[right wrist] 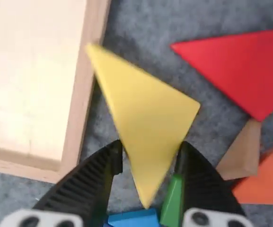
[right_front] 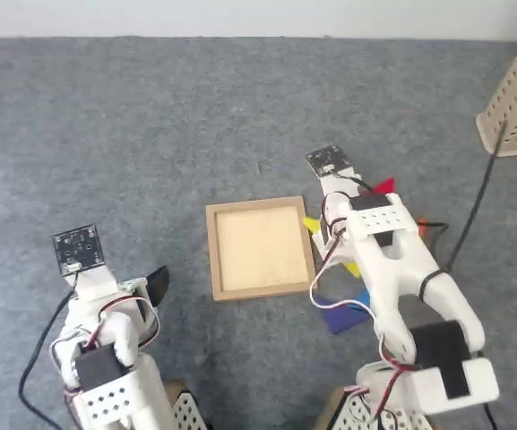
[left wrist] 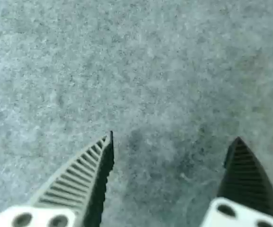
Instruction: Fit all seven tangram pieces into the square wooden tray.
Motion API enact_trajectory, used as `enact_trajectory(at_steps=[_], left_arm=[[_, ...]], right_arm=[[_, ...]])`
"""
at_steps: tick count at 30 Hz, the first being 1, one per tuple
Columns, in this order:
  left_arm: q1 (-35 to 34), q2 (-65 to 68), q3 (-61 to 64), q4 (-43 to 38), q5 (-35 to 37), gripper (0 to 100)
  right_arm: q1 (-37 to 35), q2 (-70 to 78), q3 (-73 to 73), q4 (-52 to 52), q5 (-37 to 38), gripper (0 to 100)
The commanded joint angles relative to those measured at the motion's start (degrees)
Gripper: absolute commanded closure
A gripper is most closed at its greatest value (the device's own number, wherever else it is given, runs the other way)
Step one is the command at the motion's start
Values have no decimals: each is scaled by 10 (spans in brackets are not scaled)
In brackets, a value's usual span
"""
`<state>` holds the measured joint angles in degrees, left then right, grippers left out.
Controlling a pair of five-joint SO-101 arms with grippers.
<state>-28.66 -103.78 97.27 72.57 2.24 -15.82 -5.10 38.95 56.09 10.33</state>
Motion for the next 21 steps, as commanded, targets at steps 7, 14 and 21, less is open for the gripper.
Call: enact_trajectory(at_steps=[7, 14, 21], left_arm=[[1, -7, -7, -1, -1, 646], [1, -7, -7, -1, -1, 646], [1, -7, -7, -1, -1, 646]], right_arm=[[-3, -58, -10, 7, -3, 829], [-3, -11, -65, -1, 18, 749], [-6, 90, -94, -15, 34, 717]])
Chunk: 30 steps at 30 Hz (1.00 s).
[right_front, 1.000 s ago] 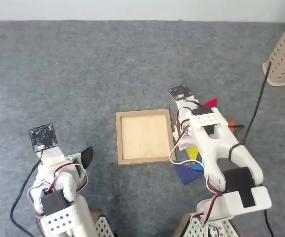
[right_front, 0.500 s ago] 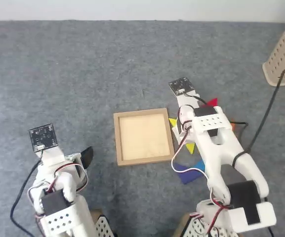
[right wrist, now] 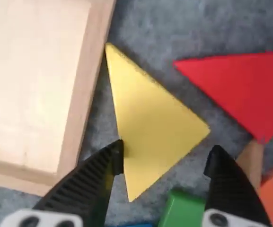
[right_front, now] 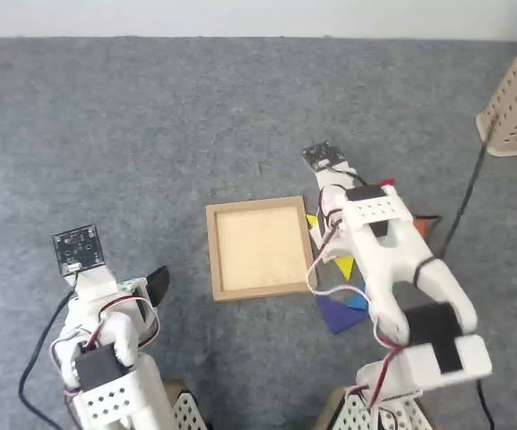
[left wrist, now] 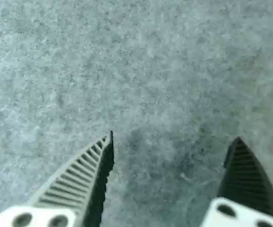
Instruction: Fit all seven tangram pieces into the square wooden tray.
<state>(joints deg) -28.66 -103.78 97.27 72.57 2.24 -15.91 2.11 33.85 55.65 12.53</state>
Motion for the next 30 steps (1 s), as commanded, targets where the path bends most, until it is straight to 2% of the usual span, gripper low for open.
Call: enact_trajectory(at_steps=[1, 12, 17, 21, 26, 30], left_arm=[[1, -7, -7, -1, -1, 646], [1, -7, -7, -1, -1, 646], [1, -7, -7, -1, -1, 646], [1, -7, -7, -1, -1, 646], [1, -7, -7, -1, -1, 646], [1, -7, -7, -1, -1, 646]], right_arm=[[-10, 25, -47, -11, 12, 717], [-32, 47, -69, -19, 12, 719], [6, 25, -103, 5, 12, 719], [8, 20, -125, 7, 13, 720], [-13, 83, -153, 3, 14, 720], [0, 140, -180, 5, 14, 719]])
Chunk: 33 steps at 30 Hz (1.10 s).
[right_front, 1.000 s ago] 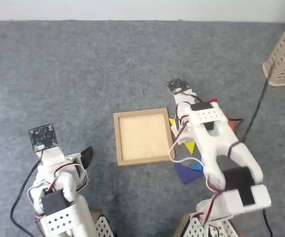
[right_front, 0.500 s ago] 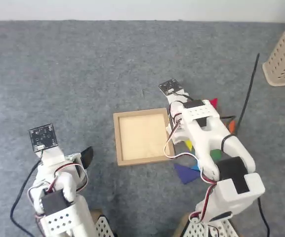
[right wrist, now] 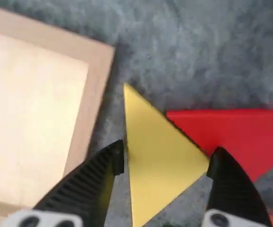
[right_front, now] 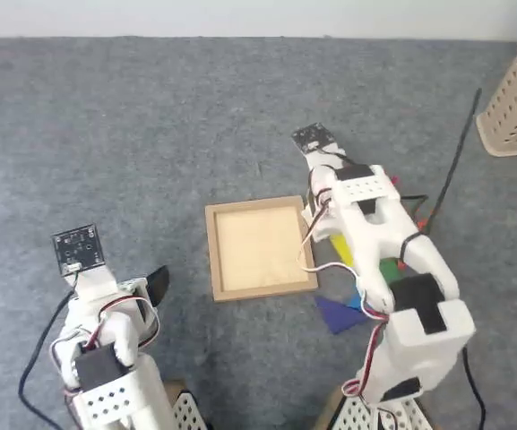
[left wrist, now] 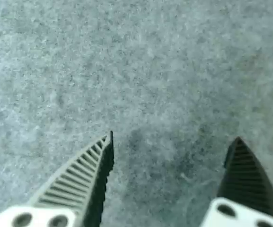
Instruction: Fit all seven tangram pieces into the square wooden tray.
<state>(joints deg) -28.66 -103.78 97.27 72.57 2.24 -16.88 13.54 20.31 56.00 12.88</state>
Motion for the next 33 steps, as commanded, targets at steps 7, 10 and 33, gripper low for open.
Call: enact_trajectory(at_steps=[7, 10, 33], left_arm=[[1, -7, -7, -1, -1, 646], [1, -7, -7, -1, -1, 646], [1, -7, -7, -1, -1, 646]], right_arm=[[38, -55, -44, 42, 7, 719], [39, -95, -13, 32, 9, 718], [25, -12, 38, 31, 4, 719]])
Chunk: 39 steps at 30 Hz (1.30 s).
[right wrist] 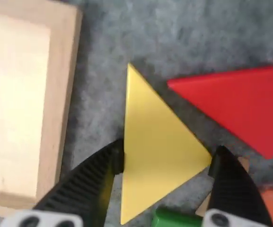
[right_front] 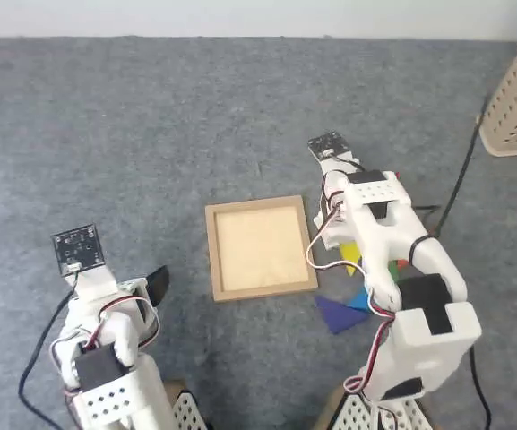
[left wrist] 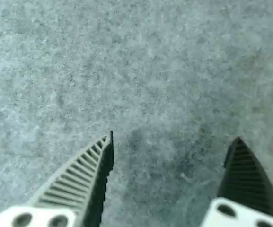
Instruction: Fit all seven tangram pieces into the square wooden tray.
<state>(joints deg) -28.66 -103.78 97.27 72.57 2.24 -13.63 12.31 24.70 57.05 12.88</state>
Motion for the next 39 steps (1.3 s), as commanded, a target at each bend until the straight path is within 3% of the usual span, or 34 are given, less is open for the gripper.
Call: enact_trajectory(at_steps=[1, 8, 14, 20, 29, 39], left_arm=[[1, -7, -7, -1, -1, 646], [1, -7, -7, -1, -1, 646], [1, -7, -7, -1, -1, 646], [1, -7, -7, -1, -1, 646], [1, -7, -7, -1, -1, 646], [1, -7, -7, -1, -1, 646]], right_arm=[[-7, 0, -6, 22, 4, 719], [-8, 1, 0, 20, -17, 724], [-8, 1, 1, 20, -18, 826], [-8, -14, 2, 24, -20, 829], [-11, -171, 78, 20, -20, 830], [-36, -188, 58, 30, -25, 830]])
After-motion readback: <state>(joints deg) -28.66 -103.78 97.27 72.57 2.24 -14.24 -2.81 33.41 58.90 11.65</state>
